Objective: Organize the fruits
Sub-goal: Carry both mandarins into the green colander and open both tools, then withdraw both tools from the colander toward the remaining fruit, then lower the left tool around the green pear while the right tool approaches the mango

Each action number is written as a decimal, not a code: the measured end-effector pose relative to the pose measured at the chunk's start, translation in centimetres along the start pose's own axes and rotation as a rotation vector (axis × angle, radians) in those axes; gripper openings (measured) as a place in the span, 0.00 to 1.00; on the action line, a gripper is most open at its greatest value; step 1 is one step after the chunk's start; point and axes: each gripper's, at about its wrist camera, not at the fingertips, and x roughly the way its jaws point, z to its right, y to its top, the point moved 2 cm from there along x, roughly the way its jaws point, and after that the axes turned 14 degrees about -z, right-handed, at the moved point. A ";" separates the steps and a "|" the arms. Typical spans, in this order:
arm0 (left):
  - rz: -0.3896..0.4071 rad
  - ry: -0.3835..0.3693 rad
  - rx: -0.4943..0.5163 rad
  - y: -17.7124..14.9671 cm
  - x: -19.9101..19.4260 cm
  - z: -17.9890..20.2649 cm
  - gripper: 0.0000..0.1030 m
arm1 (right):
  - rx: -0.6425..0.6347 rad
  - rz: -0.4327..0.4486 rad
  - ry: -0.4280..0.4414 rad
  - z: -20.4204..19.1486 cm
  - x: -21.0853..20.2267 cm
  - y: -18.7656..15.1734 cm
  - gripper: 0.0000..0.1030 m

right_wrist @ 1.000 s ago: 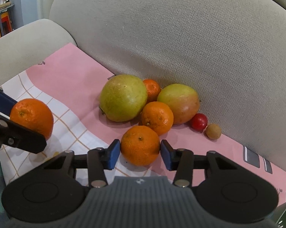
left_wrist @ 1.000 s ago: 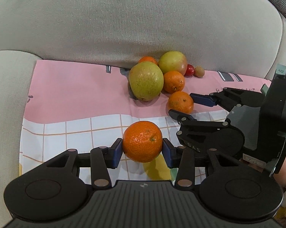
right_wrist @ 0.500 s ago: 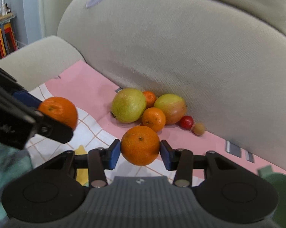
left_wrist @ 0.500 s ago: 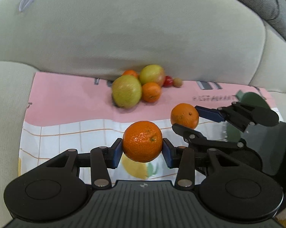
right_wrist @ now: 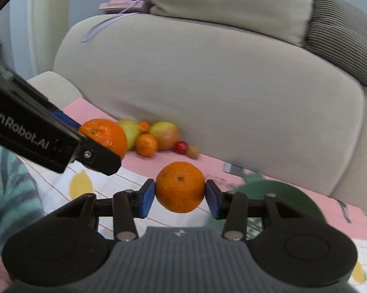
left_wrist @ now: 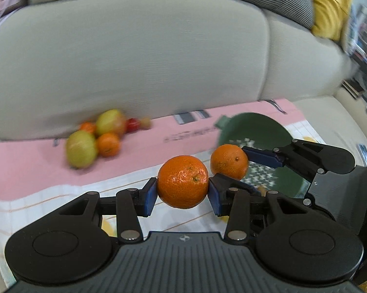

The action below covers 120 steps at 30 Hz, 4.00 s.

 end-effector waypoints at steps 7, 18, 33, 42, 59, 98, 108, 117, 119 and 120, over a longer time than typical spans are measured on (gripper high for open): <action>-0.055 0.000 0.123 1.7 2.7 4.8 0.48 | 0.103 -0.053 -0.074 4.8 0.4 -3.4 0.42; -0.177 0.018 0.251 5.4 9.1 9.4 0.48 | 0.128 -0.163 -0.117 9.2 3.6 -5.9 0.42; -0.332 0.040 0.286 7.2 15.6 10.0 0.48 | 0.058 -0.295 -0.095 10.8 8.3 -6.3 0.41; -0.359 0.041 0.332 7.3 17.4 10.7 0.48 | 0.035 -0.335 -0.093 10.8 9.6 -6.5 0.42; -0.346 0.040 0.357 6.9 17.7 11.1 0.50 | 0.031 -0.355 -0.109 10.4 10.9 -6.7 0.46; 0.076 0.197 0.087 2.5 0.2 1.0 0.59 | 0.079 -0.112 -0.045 3.7 1.2 -1.8 0.81; 0.147 0.329 0.030 2.1 -4.7 -5.2 0.59 | 0.073 -0.086 0.043 0.1 1.1 2.0 0.88; 0.137 0.312 -0.060 1.7 -4.1 -10.6 0.59 | 0.101 -0.067 0.078 -1.4 3.3 5.1 0.88; 0.118 0.293 -0.061 1.4 -2.9 -11.2 0.59 | 0.112 -0.065 0.091 -1.6 4.1 5.7 0.82; 0.110 0.287 -0.061 1.3 -2.4 -11.6 0.59 | 0.114 -0.067 0.098 -1.7 4.4 5.9 0.81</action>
